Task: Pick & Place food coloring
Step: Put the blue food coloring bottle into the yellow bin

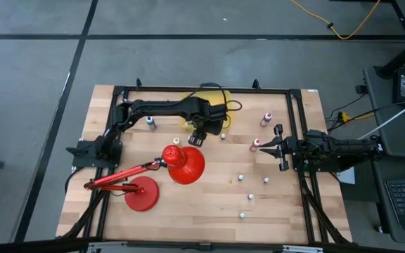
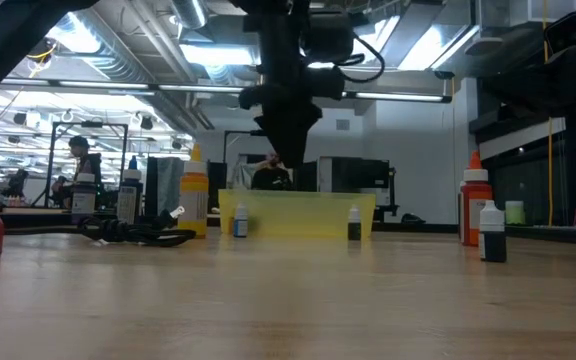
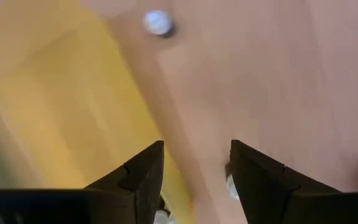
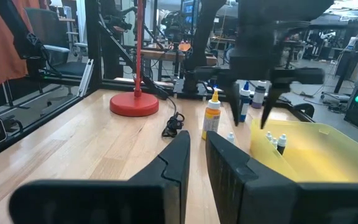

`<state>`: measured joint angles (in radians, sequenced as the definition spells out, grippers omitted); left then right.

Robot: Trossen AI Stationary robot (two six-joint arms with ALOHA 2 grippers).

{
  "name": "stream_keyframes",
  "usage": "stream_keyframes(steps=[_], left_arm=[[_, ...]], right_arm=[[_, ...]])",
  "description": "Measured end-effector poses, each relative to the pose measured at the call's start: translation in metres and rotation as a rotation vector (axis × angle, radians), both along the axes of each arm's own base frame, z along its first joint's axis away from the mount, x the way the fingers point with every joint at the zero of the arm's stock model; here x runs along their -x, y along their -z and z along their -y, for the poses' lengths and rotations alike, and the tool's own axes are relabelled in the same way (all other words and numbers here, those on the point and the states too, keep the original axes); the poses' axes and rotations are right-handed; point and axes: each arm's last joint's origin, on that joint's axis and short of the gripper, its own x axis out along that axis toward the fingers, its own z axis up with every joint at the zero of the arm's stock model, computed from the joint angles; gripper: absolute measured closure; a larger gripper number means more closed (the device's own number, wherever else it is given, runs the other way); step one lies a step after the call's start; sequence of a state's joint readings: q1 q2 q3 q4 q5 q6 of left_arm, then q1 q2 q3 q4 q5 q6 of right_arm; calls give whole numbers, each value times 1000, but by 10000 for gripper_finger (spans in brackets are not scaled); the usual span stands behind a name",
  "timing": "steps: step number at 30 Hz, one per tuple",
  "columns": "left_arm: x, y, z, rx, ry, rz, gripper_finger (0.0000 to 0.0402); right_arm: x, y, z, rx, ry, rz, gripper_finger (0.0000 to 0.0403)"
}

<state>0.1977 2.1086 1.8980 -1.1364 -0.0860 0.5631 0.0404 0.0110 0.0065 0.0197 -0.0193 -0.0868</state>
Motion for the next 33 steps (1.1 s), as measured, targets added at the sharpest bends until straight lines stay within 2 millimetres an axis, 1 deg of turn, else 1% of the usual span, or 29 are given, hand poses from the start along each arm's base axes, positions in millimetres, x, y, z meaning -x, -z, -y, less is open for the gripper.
stream_keyframes(steps=[3,10,12,16,19,23,28,33], left_arm=[[2,1,3,-14,88,-37,226],[8,1,3,-63,147,-123,226],[11,2,3,-54,159,-156,227],[17,10,5,-5,167,-205,234],[18,15,7,32,166,-211,238],[18,23,7,26,174,-209,241],[20,29,7,25,172,-221,242],[21,35,7,29,88,-222,243]], right_arm=[[0,0,0,0,0,0,347],[0,0,0,0,0,0,347],[0,0,0,0,0,1,347],[0,0,0,0,0,0,347],[0,0,0,0,0,0,347],[0,0,0,0,0,0,347],[0,0,0,0,0,0,347],[0,0,0,0,0,0,347]])
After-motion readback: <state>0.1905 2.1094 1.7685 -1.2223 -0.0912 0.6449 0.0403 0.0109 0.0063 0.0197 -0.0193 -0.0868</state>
